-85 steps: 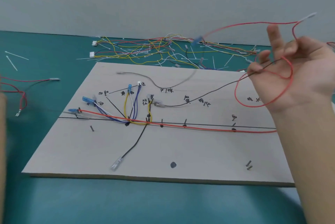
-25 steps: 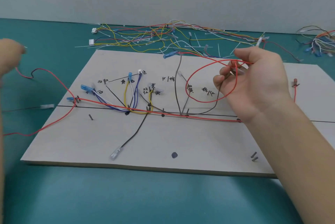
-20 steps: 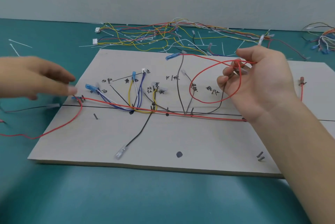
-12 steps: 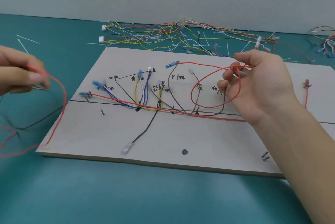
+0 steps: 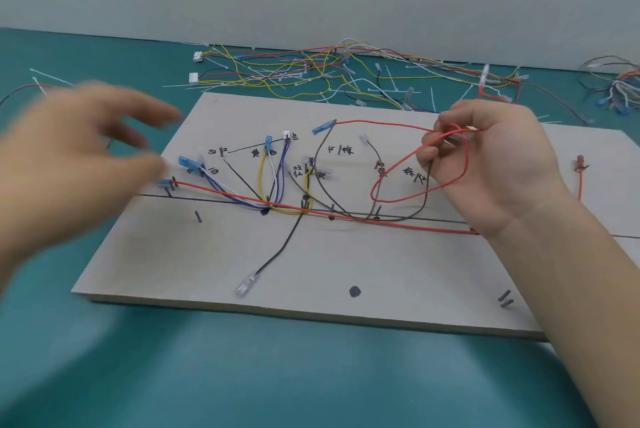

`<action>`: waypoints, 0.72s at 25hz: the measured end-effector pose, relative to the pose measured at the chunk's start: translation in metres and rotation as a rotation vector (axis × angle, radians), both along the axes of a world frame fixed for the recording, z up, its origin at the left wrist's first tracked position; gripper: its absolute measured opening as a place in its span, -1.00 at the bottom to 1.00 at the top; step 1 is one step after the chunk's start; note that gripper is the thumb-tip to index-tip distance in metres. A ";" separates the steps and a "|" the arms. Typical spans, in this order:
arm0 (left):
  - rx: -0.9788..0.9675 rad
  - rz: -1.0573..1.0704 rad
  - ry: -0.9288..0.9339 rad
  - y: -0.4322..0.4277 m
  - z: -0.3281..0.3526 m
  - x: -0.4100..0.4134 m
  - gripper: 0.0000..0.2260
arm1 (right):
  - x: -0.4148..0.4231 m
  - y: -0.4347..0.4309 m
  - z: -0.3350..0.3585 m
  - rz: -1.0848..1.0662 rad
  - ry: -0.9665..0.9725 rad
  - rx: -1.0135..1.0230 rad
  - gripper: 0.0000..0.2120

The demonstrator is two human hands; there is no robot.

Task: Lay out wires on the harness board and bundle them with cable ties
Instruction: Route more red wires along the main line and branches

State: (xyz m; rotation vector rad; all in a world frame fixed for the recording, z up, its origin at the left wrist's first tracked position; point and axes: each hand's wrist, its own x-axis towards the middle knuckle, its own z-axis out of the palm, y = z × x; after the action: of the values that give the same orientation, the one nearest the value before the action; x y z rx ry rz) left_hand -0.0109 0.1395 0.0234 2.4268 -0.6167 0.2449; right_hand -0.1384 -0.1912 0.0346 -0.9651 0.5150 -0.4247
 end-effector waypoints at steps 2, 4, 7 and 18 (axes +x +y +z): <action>0.064 -0.122 0.076 -0.029 -0.008 -0.033 -0.69 | 0.000 0.000 0.001 0.046 -0.022 -0.010 -0.80; 0.098 -0.209 0.111 -0.050 -0.019 -0.053 -0.83 | -0.001 0.000 0.002 0.081 -0.034 -0.035 -0.79; 0.111 -0.200 0.054 -0.054 -0.025 -0.052 -0.84 | -0.003 0.001 0.003 0.105 -0.047 -0.038 -0.79; 0.100 -0.028 0.099 0.011 -0.053 -0.037 -0.64 | -0.005 0.009 0.001 0.113 -0.036 -0.216 -0.79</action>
State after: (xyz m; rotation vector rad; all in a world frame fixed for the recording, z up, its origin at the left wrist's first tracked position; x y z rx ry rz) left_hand -0.0484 0.1502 -0.0293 2.5066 -0.6309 0.0838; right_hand -0.1433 -0.1818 0.0357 -1.1864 0.3851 -0.4007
